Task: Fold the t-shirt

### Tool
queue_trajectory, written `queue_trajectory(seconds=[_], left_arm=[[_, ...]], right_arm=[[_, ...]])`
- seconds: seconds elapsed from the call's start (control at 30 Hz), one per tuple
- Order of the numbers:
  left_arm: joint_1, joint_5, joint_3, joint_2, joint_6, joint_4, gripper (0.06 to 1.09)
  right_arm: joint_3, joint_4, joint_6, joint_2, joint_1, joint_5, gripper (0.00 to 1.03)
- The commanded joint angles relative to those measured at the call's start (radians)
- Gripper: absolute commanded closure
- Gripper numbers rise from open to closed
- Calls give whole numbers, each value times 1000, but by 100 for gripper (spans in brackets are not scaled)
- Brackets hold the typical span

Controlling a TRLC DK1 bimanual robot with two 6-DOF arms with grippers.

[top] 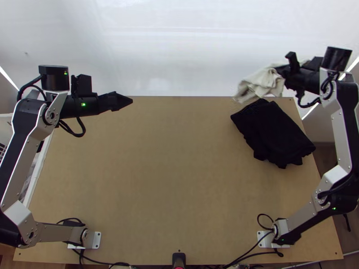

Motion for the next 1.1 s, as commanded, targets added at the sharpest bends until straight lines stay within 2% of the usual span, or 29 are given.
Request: queue_trajectory(seconds=[0.0,0.33,0.57,0.6,0.67,0.7,0.77,0.87,0.97,1.0,1.07], left_arm=[[1,6,3,-3,1,-1,10],[5,16,7,-11,0,-1,10],[14,35,23,-13,0,-1,10],[16,37,29,-13,0,-1,10],[19,42,44,-8,0,-1,10],[19,42,53,-3,0,-1,10],[19,43,70,-2,-2,-1,10],[21,48,83,1,-4,-1,10],[22,59,90,1,-5,-4,10],[24,60,93,0,-5,-5,10],[27,62,99,-3,-5,-8,10]], right_arm=[[-34,-48,-30,-32,-70,3,100],[-299,-51,-72,-130,-136,4,100],[-546,-50,-127,-237,-251,3,100],[-576,-51,-126,-246,-272,3,97],[-617,-85,-167,-256,-317,-8,88],[-638,-90,-205,-268,-338,-7,78],[-686,-96,-262,-289,-369,-7,42],[-730,-114,-317,-335,-426,16,38],[-738,-156,-362,-345,-495,110,35],[-740,-180,-376,-343,-516,128,29],[-738,-266,-425,-318,-567,159,7]])
